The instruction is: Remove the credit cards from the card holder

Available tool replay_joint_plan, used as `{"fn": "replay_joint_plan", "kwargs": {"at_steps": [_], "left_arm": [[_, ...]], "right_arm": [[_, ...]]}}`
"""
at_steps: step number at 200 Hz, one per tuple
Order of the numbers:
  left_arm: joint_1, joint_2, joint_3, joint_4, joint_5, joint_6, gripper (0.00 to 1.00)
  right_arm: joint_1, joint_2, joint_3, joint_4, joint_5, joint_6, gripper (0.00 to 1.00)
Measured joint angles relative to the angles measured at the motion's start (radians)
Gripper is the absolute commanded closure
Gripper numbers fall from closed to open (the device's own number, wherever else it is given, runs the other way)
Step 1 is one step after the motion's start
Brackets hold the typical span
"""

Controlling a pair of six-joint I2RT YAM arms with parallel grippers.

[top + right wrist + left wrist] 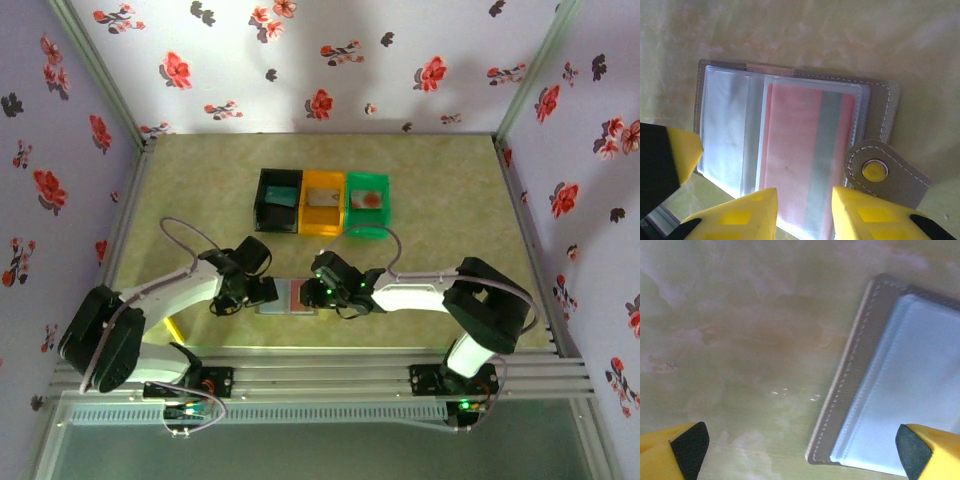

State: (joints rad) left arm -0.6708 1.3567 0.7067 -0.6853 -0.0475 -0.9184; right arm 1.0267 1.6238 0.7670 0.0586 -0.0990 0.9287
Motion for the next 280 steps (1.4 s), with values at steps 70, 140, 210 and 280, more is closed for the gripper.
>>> {"fn": "replay_joint_plan", "kwargs": {"at_steps": [70,140,210,280], "left_arm": [[-0.006,0.045,-0.017,0.016,0.015,0.0,0.0],[-0.019,0.062,-0.008,0.015,0.01,-0.005,0.0],[-0.029,0.078,0.005,0.013,0.006,-0.008,0.0],[-0.032,0.085,0.007,0.014,0.006,-0.008,0.0]], "right_arm": [[0.001,0.0,0.01,0.0,0.028,0.0,0.65],[0.002,0.011,0.01,-0.003,0.054,0.0,0.65],[0.002,0.037,0.01,-0.003,0.056,0.0,0.65],[0.002,0.041,0.01,-0.002,0.059,0.0,0.67]]}}
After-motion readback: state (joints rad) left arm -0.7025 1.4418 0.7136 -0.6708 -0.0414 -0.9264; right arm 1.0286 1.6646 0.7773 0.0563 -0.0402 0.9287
